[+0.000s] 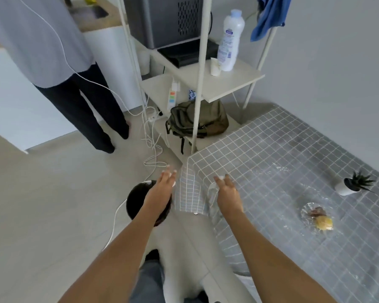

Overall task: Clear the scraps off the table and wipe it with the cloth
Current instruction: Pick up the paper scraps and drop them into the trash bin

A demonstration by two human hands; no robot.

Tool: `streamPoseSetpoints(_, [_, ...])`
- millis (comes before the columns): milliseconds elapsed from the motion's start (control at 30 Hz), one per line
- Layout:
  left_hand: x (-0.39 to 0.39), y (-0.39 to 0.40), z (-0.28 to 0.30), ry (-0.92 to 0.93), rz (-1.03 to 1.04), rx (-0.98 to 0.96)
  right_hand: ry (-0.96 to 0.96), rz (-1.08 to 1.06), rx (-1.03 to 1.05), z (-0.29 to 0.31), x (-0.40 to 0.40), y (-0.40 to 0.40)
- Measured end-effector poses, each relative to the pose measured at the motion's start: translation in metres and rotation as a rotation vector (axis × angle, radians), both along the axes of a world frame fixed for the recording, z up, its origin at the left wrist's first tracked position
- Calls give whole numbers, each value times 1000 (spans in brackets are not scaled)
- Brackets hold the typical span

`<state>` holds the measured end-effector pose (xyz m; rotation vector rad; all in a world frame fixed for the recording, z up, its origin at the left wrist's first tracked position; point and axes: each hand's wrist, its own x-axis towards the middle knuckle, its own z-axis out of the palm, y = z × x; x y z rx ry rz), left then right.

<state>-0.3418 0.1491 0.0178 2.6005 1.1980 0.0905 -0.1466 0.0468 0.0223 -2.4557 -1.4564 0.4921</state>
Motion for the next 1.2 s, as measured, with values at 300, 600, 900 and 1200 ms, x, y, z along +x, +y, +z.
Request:
streamPoseSetpoints(300, [-84, 75, -35, -27, 159, -93, 22, 76, -105, -31, -77, 103])
streamPoseSetpoints(600, [-141, 117, -88, 40, 117, -340, 71, 165, -174, -74, -147, 148])
streamPoseSetpoints(900, [-148, 135, -159, -51, 346, -454, 101, 243, -319, -148, -155, 183])
streamPoseSetpoints(1200, [-140, 159, -242, 19, 500, -469, 130, 343, -363, -247, -159, 223])
